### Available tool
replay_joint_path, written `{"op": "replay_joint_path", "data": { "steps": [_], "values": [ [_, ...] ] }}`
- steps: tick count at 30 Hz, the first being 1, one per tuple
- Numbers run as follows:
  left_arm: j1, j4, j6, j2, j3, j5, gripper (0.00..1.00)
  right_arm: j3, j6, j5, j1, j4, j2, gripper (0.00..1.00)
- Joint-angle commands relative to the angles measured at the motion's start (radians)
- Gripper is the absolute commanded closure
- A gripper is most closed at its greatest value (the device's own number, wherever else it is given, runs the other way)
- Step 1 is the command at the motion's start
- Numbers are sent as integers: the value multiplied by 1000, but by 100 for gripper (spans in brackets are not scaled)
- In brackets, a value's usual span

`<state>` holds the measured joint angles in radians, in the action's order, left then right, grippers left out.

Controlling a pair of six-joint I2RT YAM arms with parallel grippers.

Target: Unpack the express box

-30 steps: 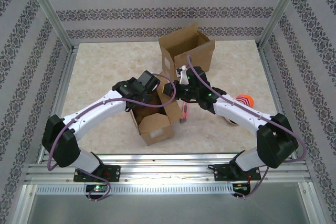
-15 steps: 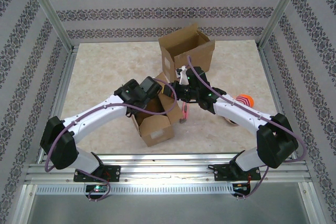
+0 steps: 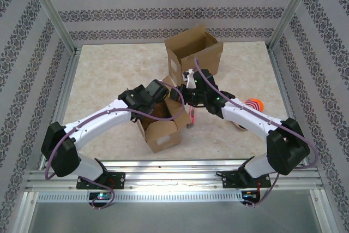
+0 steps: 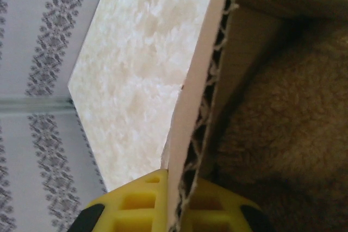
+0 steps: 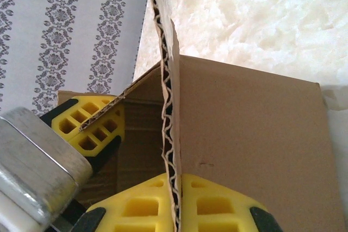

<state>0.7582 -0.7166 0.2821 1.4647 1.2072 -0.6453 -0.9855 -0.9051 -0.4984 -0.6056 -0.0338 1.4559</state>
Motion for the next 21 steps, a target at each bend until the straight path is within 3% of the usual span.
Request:
{"op": "replay_joint_path", "data": {
  "steps": [1,3,12,17,19,21],
  "values": [
    [10,-60,3,-4,37,14,100,-26,44,-55,16,23,4,100],
    [9,-71,7,-6,58,10,100,-42,73,-67,25,56,-7,100],
    [-35,-190,-19,2,195,58,100,-96,287,-19,55,289,-159,67],
    [-58,-246,-42,10,237,91,100,-107,384,46,55,387,-238,60],
    [-71,-266,-52,11,253,110,100,-106,417,66,54,415,-267,51],
    [-81,-286,-62,14,268,123,100,-107,451,78,45,434,-292,51]
  ]
}}
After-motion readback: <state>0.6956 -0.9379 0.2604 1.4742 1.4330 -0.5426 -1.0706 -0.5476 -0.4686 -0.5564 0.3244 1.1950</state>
